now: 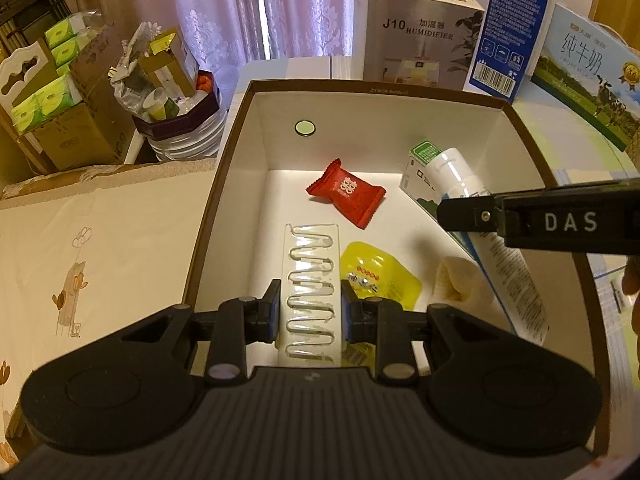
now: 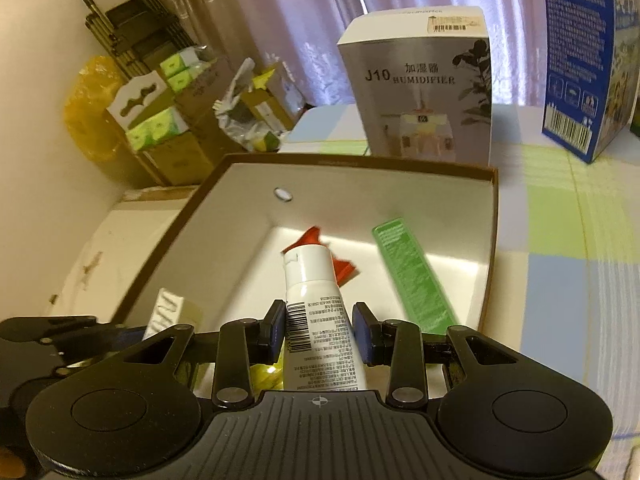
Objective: Organize objects
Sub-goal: 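Open the left tool to drop the blister strip while the right tool releases the tube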
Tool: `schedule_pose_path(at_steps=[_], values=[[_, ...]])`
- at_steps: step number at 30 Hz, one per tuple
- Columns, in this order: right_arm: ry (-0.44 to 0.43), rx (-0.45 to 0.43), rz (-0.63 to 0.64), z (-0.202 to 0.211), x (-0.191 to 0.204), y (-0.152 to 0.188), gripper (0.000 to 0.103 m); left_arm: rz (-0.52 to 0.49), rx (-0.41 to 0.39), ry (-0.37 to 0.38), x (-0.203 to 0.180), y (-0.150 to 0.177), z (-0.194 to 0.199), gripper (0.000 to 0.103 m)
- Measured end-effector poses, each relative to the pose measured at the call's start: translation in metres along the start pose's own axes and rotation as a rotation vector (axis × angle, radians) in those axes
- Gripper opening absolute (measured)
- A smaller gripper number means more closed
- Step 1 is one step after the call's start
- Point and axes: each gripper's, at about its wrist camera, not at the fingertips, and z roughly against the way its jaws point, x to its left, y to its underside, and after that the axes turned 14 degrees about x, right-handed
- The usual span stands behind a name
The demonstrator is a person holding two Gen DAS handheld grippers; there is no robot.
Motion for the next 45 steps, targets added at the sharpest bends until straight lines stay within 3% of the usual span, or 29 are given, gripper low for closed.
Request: schedule_pose_path(at_steps=[8, 25, 32, 35, 39, 45], values=[[0.043, -0.003, 0.013, -0.001, -0.008, -0.011, 0.033, -0.013, 0.010, 0.009, 0.002, -0.012, -0.012, 0.023], [0.041, 0.080, 0.099, 0.010, -0.002, 0.010, 0.034, -0.018, -0.031, 0.008, 0.001, -0.025, -0.012, 0.025], [0.048, 0.086, 0.126, 0.020, 0.004, 0.021, 0.049, -0.016, -0.046, 0.018, 0.002, -0.015, 0.003, 0.052], [0.051, 0.082, 0.139, 0.026, 0.008, 0.028, 0.052, -0.011, -0.048, 0.027, 0.003, -0.009, 0.010, 0.056], [0.047, 0.071, 0.149, 0.036, 0.011, 0.036, 0.057, 0.000, -0.053, 0.043, 0.004, 0.001, 0.022, 0.077], [0.036, 0.058, 0.137, 0.054, 0.014, 0.053, 0.065, 0.025, -0.055, 0.040, 0.003, 0.015, 0.045, 0.089]])
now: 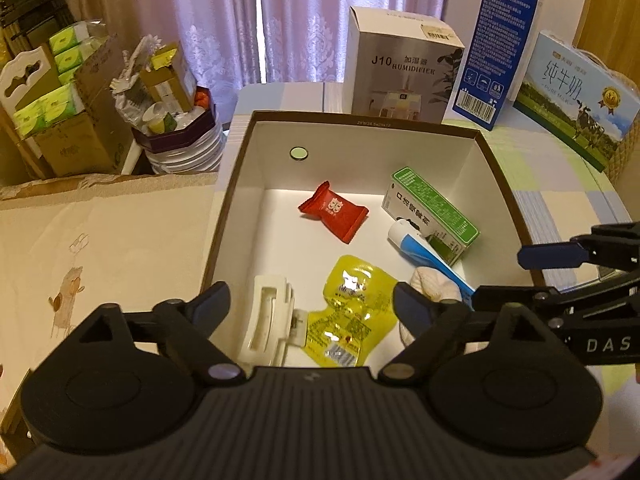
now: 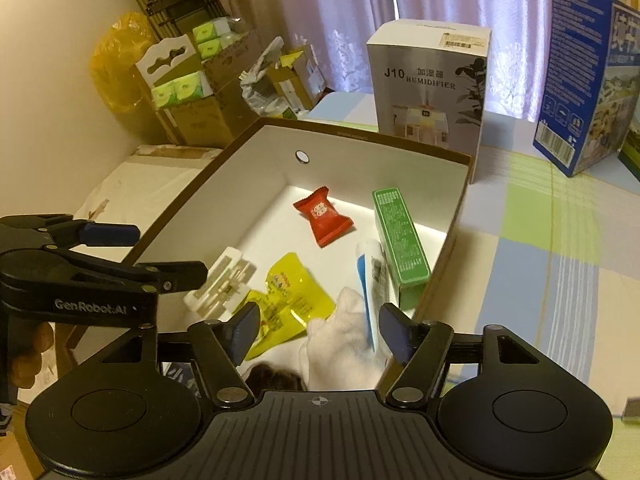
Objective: Organize objects
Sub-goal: 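Open the left tool to drop the blister strip while the right tool releases the tube, then move both tools back toward the pill bottle and ointment carton on the table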
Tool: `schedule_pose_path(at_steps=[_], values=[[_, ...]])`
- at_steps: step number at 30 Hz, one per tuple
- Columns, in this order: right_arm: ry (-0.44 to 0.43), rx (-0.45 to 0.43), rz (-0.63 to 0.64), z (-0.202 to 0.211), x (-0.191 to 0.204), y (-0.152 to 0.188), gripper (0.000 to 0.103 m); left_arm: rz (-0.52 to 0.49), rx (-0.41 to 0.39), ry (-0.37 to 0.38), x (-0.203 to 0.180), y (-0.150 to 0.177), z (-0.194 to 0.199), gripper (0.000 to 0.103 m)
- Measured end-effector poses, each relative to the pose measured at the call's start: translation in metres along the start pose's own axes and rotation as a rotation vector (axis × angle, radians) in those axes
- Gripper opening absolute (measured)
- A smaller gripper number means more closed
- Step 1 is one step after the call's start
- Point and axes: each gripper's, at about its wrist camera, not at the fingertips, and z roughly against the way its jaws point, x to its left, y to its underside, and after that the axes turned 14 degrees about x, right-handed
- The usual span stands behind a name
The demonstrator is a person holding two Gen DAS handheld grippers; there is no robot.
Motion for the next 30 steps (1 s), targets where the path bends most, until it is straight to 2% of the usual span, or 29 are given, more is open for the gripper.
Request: schedule_pose_path(at_steps=[3, 10, 30], values=[[-0.007, -0.004, -0.002, 0.008, 0.003, 0.009, 0.067, 0.020, 0.001, -0.007, -0.001, 0.008, 0.012, 0.093], [-0.016, -0.020, -0.018, 0.028, 0.010, 0.032, 0.070, 0.050, 0.005, -0.003, -0.006, 0.031, 0.034, 0.096], [-0.060, -0.015, -0.057, 0.058, 0.023, 0.090, 0.074, 0.042, 0.022, 0.002, -0.035, 0.100, 0.066, 0.097]])
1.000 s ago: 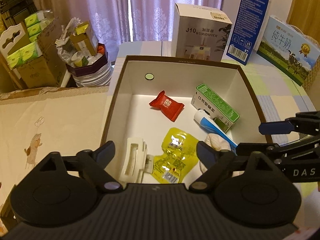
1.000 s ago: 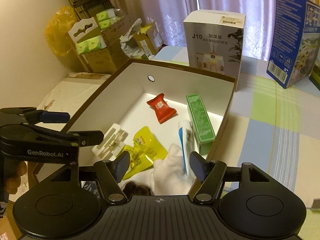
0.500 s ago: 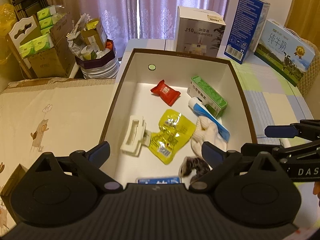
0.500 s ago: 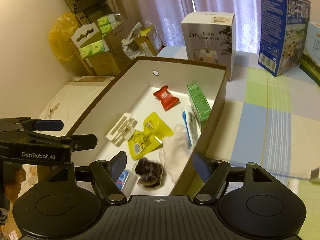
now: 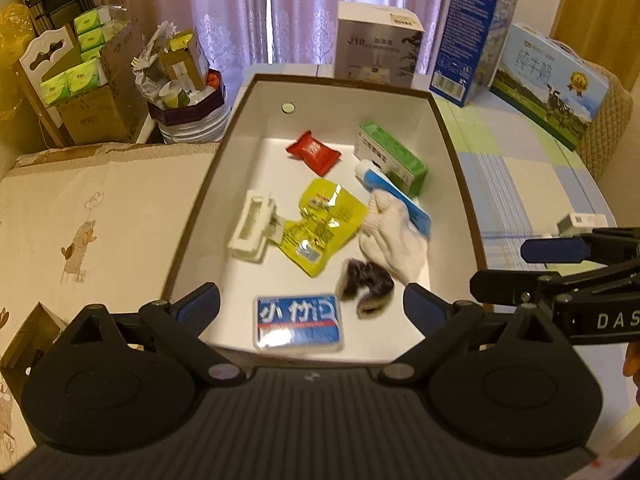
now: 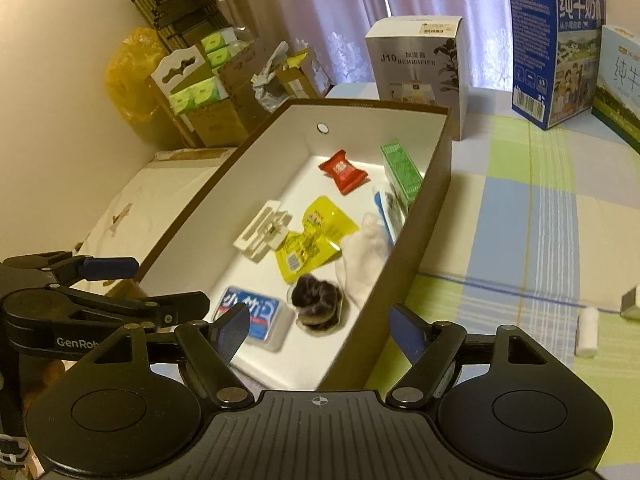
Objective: Organize objects
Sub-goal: 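Move both tools back toward the pill bottle and ointment carton on the table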
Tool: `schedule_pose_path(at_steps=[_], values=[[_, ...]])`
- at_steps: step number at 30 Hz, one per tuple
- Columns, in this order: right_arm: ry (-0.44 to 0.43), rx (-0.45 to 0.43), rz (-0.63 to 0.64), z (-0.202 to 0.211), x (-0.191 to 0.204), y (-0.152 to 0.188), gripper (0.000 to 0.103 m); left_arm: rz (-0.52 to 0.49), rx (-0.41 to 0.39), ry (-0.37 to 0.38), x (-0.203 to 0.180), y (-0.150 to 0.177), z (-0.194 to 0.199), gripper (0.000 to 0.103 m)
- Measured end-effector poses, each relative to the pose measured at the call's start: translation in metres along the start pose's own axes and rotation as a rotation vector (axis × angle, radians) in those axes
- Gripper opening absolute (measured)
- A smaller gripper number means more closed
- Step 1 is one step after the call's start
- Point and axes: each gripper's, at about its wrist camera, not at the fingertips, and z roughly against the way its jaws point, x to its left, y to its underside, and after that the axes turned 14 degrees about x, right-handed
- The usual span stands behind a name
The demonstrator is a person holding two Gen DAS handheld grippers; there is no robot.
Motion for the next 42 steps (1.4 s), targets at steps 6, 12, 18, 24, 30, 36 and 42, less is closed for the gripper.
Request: schedule_pose_path(at_steps=[6, 12, 18, 24, 30, 36, 42], values=[[-0.011, 0.016, 0.000, 0.010, -0.007, 0.023, 0.074, -0.006, 0.016, 0.001, -0.016, 0.018, 0.004, 0.097], [-0.016, 0.043, -0.029, 0.017, -0.027, 0.045, 0.075, -0.020, 0.039, 0.009, -0.038, 0.036, 0.006, 0.097], [-0.019, 0.064, -0.046, 0.027, -0.047, 0.065, 0.075, -0.022, 0.067, 0.012, -0.062, 0.048, 0.004, 0.097], [-0.002, 0.095, -0.090, 0.037, -0.075, 0.087, 0.075, -0.049, 0.085, 0.039, -0.095, 0.060, 0.002, 0.097], [0.042, 0.105, -0.169, 0.053, -0.115, 0.109, 0.075, -0.104, 0.098, 0.082, -0.135, 0.066, -0.003, 0.096], [0.069, 0.094, -0.250, 0.076, -0.153, 0.134, 0.075, -0.168, 0.098, 0.117, -0.177, 0.063, -0.008, 0.096], [0.089, 0.081, -0.318, 0.094, -0.185, 0.153, 0.075, -0.214, 0.098, 0.136, -0.217, 0.056, -0.021, 0.096]])
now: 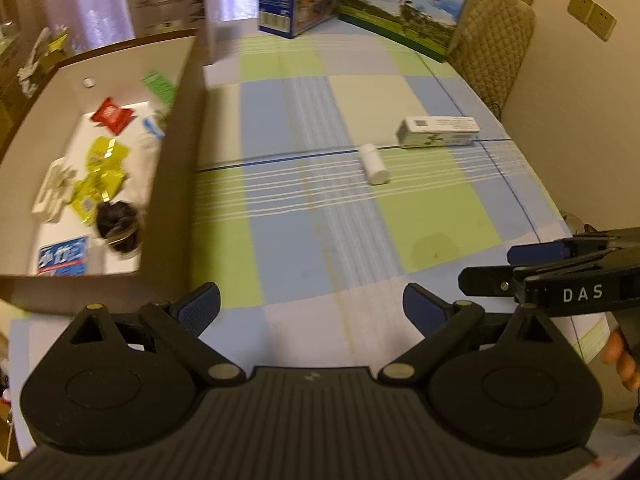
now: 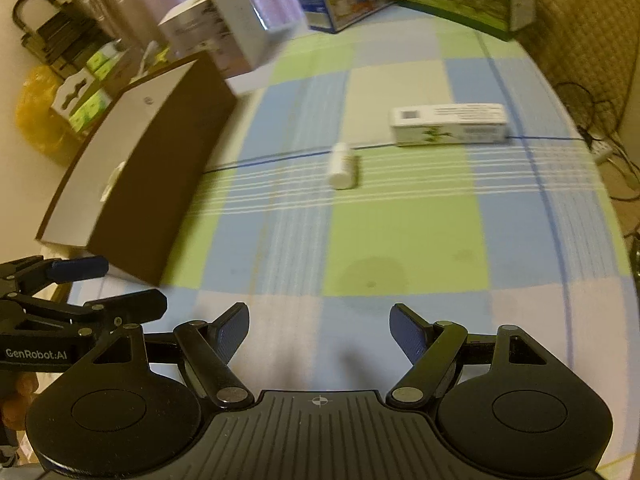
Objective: Organize objects
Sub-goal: 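Move both tools back toward the pill bottle and ointment carton on the table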
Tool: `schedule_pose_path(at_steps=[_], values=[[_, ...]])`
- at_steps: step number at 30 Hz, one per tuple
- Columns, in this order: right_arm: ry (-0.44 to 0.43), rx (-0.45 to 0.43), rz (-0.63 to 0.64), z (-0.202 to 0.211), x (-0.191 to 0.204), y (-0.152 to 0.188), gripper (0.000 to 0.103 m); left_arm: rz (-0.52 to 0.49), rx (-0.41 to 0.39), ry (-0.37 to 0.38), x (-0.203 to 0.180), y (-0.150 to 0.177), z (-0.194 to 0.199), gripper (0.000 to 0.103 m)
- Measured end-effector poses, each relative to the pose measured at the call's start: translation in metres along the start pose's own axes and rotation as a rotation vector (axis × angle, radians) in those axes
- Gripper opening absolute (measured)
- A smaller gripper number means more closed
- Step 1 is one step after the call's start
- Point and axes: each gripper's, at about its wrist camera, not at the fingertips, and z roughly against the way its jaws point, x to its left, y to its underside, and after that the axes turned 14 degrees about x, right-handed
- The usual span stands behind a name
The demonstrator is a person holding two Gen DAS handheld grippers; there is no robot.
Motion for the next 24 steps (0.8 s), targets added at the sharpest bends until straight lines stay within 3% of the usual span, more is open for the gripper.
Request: schedule_pose_path(at_steps=[13, 24], values=[[0.067, -0.051, -0.008, 0.008, -0.050, -0.005, 0.075, -0.048, 0.008, 0.003, -0.042, -0.032, -0.032, 0.091], [0.095, -0.052, -0.025, -0.005, -0.087, -0.027, 0.075, -0.088, 0.035, 0.022, -0.068, -0.070, -0.082, 0.073]])
